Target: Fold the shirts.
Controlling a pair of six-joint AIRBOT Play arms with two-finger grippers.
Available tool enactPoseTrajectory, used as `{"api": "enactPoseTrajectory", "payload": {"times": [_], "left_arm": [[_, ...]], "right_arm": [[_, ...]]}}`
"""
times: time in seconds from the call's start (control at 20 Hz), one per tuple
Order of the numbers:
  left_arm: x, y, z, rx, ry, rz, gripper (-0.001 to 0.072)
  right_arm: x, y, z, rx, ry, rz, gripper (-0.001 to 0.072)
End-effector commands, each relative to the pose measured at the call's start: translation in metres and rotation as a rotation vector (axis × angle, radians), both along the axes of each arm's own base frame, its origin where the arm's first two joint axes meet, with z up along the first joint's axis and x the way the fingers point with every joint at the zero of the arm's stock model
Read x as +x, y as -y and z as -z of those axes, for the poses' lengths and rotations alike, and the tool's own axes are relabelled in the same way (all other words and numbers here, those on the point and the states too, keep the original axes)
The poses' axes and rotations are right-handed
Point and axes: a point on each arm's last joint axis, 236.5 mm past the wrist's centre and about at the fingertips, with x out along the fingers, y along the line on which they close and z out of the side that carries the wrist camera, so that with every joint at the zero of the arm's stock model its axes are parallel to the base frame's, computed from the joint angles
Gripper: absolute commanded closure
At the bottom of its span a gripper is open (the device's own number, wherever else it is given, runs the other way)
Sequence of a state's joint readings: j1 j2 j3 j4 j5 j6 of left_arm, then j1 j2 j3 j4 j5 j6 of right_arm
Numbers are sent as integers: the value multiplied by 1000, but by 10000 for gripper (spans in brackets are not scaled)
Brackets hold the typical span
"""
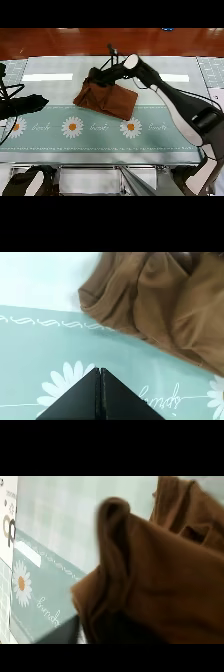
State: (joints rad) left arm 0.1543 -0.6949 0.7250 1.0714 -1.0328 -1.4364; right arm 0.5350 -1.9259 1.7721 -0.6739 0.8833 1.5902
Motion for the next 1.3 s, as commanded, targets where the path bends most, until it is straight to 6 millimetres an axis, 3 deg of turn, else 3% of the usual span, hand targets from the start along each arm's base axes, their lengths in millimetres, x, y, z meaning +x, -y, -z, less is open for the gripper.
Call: {"api": "enactPoseTrajectory", "payload": {"times": [0.0,0.15,0.25,0.3,0.4,0.55,0.65,0.7,0.75,0.8,0.95,1.05,1.25], "left_arm": [[12,0,3,-41,18,-35,689],[31,2,5,-110,28,-78,689],[55,5,-22,-195,119,-131,689],[63,5,-39,-218,164,-143,689],[69,4,-65,-211,222,-130,689],[56,15,-69,-197,202,-64,689],[43,22,-56,-191,157,-21,689],[36,25,-47,-186,138,-5,689],[28,26,-37,-190,117,-6,689],[21,27,-27,-193,99,-8,689],[1,31,5,-213,33,-24,689],[-9,35,21,-228,-13,-23,689],[-19,40,33,-239,-62,-7,689]], "right_arm": [[-14,-19,18,6,-28,-49,304],[-18,15,-6,4,-72,-94,305],[-17,67,-35,-37,-73,-121,305],[-18,101,-50,-97,-52,-125,305],[-20,202,-72,-378,6,-59,305],[-41,362,-95,-831,57,194,305],[-64,426,-84,-922,53,395,305],[-75,443,-69,-914,47,491,305],[-85,451,-46,-866,34,576,305],[-94,443,-17,-775,8,612,294],[-108,380,51,-457,-128,581,293],[-105,342,73,-280,-220,553,294],[-88,271,94,-35,-316,493,295]]}}
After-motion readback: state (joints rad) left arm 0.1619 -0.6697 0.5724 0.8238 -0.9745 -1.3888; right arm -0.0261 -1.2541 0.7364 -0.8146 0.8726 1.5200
